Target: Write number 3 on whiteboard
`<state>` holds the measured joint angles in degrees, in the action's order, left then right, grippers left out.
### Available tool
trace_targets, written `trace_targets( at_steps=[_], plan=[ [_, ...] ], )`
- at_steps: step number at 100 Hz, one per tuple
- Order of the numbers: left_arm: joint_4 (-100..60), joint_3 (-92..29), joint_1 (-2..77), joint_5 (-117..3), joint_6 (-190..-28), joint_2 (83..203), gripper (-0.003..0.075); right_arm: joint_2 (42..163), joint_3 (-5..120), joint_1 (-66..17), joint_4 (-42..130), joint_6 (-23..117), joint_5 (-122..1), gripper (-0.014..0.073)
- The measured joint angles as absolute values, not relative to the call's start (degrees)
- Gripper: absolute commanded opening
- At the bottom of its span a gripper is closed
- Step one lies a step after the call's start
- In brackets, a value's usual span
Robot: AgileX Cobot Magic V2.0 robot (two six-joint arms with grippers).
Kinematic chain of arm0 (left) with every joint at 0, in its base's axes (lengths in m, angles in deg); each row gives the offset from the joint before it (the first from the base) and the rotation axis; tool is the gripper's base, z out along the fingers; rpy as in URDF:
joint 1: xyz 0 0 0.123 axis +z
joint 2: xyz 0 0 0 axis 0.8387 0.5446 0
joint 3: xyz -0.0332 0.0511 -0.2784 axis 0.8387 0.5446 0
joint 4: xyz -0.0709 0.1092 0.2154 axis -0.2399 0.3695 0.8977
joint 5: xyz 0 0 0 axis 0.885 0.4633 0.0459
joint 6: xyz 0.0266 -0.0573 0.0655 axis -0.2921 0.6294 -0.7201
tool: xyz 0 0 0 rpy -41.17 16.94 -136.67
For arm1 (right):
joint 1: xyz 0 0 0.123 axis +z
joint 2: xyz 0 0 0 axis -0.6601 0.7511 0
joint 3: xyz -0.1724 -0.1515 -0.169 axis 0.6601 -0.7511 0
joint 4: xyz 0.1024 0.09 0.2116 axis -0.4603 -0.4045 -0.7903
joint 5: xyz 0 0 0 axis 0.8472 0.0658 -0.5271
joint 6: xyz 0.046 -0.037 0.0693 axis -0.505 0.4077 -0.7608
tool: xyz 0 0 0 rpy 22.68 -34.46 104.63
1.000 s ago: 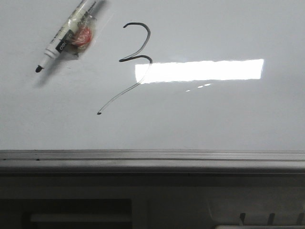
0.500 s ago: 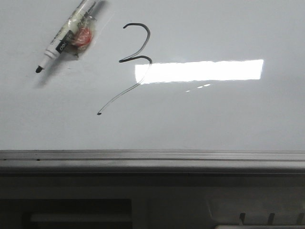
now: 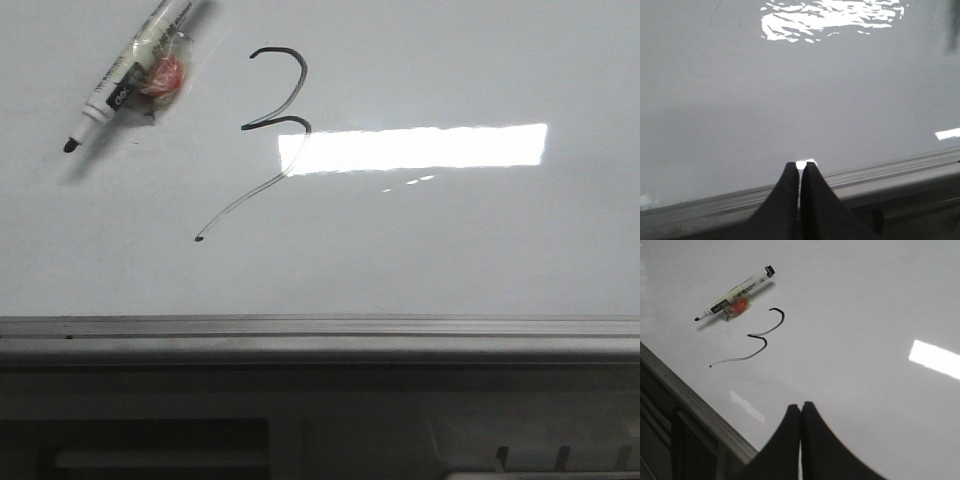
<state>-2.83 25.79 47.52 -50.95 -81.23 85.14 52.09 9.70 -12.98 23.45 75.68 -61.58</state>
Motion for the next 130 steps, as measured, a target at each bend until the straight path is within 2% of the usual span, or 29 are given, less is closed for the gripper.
trace_targets(
  at_steps=[53, 62, 82, 93, 106, 118, 130],
  plan=[
    [-2.8, 25.8, 47.5, -50.9, -81.2, 85.1, -0.0021, 52.1, 9.1, -13.0, 23.4, 75.7, -60.1, -0.0062],
    [-2.8, 25.8, 47.5, -50.9, -81.2, 85.1, -0.0021, 52.1, 6.6, -13.0, 23.4, 75.7, -54.3, -0.0062],
    [-2.8, 25.8, 47.5, -50.9, -81.2, 85.1, -0.0021, 52.1, -2.4, -13.2, 23.6, 75.7, -32.4, -0.0062],
    [-2.8, 25.8, 47.5, -50.9, -81.2, 85.1, -0.0021, 52.1, -3.5, -15.2, 26.9, 70.5, -27.6, -0.0062],
    [-2.8, 25.8, 47.5, -50.9, -81.2, 85.1, -0.002, 52.2, -3.5, -21.6, 37.4, 58.5, -32.1, -0.0062],
    [-2.8, 25.8, 47.5, -50.9, -81.2, 85.1, -0.002, 52.2, -3.5, -31.2, 52.2, 42.4, -40.8, -0.0062],
    [-2.8, 25.8, 47.5, -50.9, -81.2, 85.1, -0.0021, 52.3, -3.5, -38.7, 59.3, 34.8, -48.5, -0.0062]
  ],
)
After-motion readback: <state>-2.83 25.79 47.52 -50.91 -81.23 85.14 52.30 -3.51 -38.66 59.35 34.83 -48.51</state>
